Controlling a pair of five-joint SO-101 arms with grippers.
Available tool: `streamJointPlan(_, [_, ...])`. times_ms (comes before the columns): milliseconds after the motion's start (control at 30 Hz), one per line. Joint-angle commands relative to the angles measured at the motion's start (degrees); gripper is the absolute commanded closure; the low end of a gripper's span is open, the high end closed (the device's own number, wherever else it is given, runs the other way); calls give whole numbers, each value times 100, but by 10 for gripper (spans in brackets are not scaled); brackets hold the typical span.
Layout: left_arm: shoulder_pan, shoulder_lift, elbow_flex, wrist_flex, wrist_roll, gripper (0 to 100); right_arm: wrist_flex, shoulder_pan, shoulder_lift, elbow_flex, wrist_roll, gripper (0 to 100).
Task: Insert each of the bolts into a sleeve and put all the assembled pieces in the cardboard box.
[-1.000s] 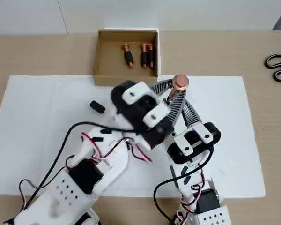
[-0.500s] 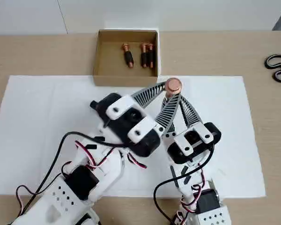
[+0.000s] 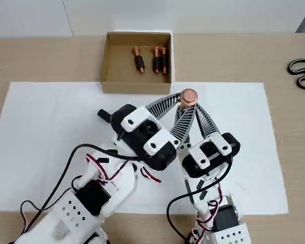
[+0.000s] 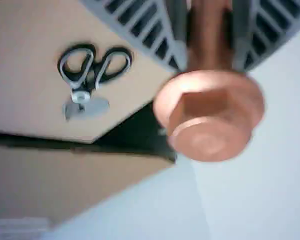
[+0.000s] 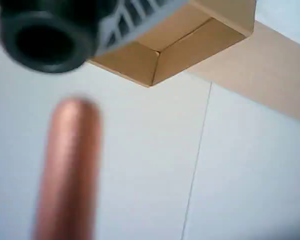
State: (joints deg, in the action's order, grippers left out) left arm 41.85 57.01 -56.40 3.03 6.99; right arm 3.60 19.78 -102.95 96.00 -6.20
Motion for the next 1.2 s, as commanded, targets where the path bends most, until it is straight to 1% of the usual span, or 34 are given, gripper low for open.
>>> streamJointPlan(0, [-18,132,31,-440,44,994,-22,-4,-92,35,-44,994])
streamJointPlan(100, [-26,-26,31,-290,44,994,-22,-4,-92,35,-44,994])
streamJointPlan(267, [-26,-440,57,-659,44,994,-31,4,-92,35,-44,994])
streamJointPlan(533, [-35,-607,31,-668,44,994,-31,4,-92,35,-44,994])
streamJointPlan(733, [-35,-571,31,-44,18,994,-31,4,-92,35,-44,994])
streamJointPlan(1033, [-44,-589,31,132,9,994,-31,4,-92,18,-44,994])
streamJointPlan(1167, [-53,-589,40,897,26,989,-31,4,-92,-9,-44,994])
